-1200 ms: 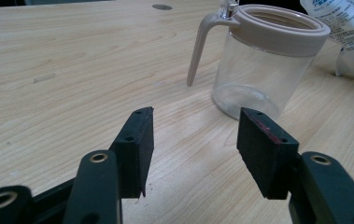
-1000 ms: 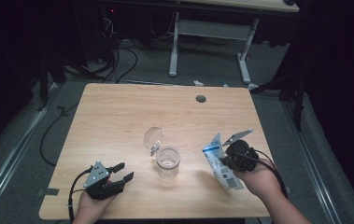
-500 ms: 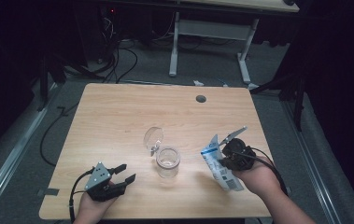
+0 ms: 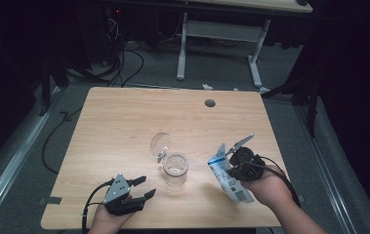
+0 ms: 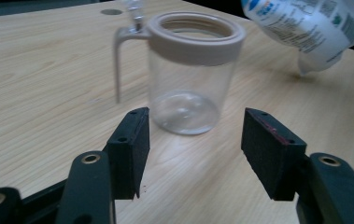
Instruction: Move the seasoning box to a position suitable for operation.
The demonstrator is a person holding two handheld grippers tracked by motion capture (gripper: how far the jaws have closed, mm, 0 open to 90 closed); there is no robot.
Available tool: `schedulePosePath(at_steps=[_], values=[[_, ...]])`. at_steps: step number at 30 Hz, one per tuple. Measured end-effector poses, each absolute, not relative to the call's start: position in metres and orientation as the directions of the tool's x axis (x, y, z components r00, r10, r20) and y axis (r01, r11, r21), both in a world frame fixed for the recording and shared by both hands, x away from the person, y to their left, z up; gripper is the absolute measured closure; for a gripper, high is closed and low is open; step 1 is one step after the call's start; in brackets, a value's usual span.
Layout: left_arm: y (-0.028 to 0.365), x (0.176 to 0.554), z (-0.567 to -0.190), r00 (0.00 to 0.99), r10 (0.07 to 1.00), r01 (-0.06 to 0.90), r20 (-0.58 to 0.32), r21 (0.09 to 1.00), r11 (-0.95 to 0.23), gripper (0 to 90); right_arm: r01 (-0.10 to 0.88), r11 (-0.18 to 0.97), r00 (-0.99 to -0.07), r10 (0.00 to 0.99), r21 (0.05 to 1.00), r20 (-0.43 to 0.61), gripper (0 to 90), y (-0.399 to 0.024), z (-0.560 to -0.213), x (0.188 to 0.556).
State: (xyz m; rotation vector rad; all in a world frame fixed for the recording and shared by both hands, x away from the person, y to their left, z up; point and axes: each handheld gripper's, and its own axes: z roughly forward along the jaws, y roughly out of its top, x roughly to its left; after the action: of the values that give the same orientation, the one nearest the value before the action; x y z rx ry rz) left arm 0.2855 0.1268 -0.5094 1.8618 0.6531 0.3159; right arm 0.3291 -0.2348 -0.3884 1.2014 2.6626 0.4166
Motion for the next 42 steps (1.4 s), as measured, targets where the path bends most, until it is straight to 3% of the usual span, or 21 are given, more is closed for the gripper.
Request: schedulePosePath(at_steps=[17,25,42], values=[[0.032,0.28,-0.506,0.89,0.438,0.249,-0.122,0.937,-0.244,43.5,0.684,0.647,-0.672,0.739,0.337,-0.055,90.0,-0.229,-0.377,0.324],[0.024,0.286,-0.503,0.896,0.433,0.23,-0.098,0.937,-0.264,46.0,0.684,0.65,-0.677,0.735,0.332,-0.045,90.0,-0.223,-0.381,0.322],[0.023,0.275,-0.516,0.915,0.398,0.199,-0.065,0.931,-0.306,39.7,0.679,0.656,-0.683,0.729,0.329,-0.044,89.9,-0.192,-0.369,0.317]])
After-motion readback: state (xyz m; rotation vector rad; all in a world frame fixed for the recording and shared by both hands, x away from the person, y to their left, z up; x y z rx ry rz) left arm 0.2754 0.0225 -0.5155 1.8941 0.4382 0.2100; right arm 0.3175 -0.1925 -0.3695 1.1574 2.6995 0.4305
